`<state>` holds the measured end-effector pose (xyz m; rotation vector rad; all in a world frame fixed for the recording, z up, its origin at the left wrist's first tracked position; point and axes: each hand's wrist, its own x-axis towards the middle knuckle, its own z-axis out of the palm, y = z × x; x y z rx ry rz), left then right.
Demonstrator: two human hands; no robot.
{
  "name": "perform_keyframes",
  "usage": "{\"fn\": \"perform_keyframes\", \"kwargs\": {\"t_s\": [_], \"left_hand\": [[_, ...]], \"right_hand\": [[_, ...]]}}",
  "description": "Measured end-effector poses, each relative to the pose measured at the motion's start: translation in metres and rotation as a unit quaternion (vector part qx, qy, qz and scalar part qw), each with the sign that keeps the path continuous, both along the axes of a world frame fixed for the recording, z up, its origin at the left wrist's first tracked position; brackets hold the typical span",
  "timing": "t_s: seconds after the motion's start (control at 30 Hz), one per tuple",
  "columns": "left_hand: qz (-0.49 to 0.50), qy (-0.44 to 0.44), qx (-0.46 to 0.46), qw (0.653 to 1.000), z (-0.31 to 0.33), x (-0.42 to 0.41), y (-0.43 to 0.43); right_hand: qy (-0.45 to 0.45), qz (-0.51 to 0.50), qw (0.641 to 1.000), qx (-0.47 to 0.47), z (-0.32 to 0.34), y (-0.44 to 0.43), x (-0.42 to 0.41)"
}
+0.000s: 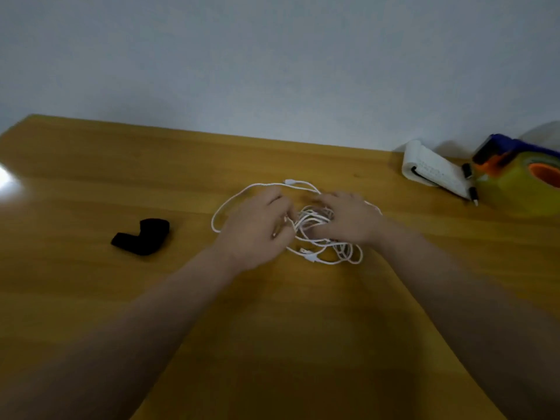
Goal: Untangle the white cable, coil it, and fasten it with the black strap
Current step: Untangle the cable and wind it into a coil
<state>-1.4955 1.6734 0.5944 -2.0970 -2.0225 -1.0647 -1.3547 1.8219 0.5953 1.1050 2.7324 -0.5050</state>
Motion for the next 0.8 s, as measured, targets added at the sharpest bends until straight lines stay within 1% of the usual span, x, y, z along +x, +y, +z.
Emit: {"fn": "perform_keyframes", "kwargs": {"t_s": [0.07,0.13,0.17,0.2,0.27,0.3,0.37,0.43,0.5,0.53,0.57,0.6,0.63,0.67,0.7,0.73,0.77,0.8], "left_hand": [[-0.064,0.057,0.012,0.996,-0.01,0.004,0.01],[-0.094,0.125,0.003,0.988,-0.021,0.007,0.017],[-0.091,0.159,-0.019,0.983,-0.025,0.009,0.019],[-0.082,0.193,-0.064,0.976,-0.026,0.013,0.019],[-0.051,0.232,-0.162,0.958,-0.026,0.02,0.019],[-0.031,0.228,-0.181,0.956,-0.026,0.02,0.019],[-0.022,0.199,-0.161,0.966,-0.022,0.022,0.014],[-0.016,0.21,-0.117,0.971,-0.022,0.02,0.007],[-0.013,0.205,-0.071,0.976,-0.023,0.016,-0.001],[-0.02,0.148,-0.055,0.987,-0.02,0.018,-0.003],[-0.015,0.042,-0.043,0.998,-0.01,0.026,-0.007],[0.0,-0.09,-0.038,0.995,0.003,0.035,-0.01],[0.006,-0.202,-0.037,0.979,0.014,0.042,-0.011],[0.008,-0.286,-0.045,0.957,0.025,0.052,-0.012],[0.007,-0.339,-0.056,0.939,0.034,0.062,-0.012],[-0.007,-0.384,-0.067,0.921,0.042,0.073,-0.013],[-0.03,-0.431,-0.072,0.899,0.048,0.085,-0.013],[-0.053,-0.485,-0.072,0.87,0.054,0.096,-0.013]], "right_hand": [[0.053,-0.004,0.998,0.043,-0.001,0.008,-0.003],[0.124,-0.022,0.992,0.011,-0.002,0.012,-0.002],[0.159,-0.032,0.987,-0.013,-0.003,0.014,-0.001],[0.193,-0.046,0.98,-0.027,-0.006,0.015,0.001],[0.233,-0.085,0.969,0.008,-0.01,0.018,0.007],[0.235,-0.105,0.966,0.028,-0.011,0.019,0.011],[0.241,-0.139,0.96,0.028,-0.009,0.019,0.02],[0.268,-0.164,0.949,0.005,0.003,0.018,0.032],[0.292,-0.182,0.939,0.02,0.016,0.021,0.047],[0.288,-0.185,0.939,0.029,0.021,0.025,0.056],[0.278,-0.184,0.942,0.027,0.026,0.027,0.066],[0.265,-0.178,0.948,0.01,0.03,0.028,0.075],[0.256,-0.169,0.952,-0.014,0.035,0.024,0.085],[0.264,-0.145,0.953,-0.036,0.038,0.018,0.094],[0.291,-0.104,0.949,-0.06,0.042,0.007,0.101],[0.329,-0.057,0.937,-0.1,0.047,-0.008,0.105],[0.352,-0.016,0.923,-0.155,0.049,-0.022,0.107],[0.36,0.029,0.911,-0.201,0.049,-0.035,0.107]]}}
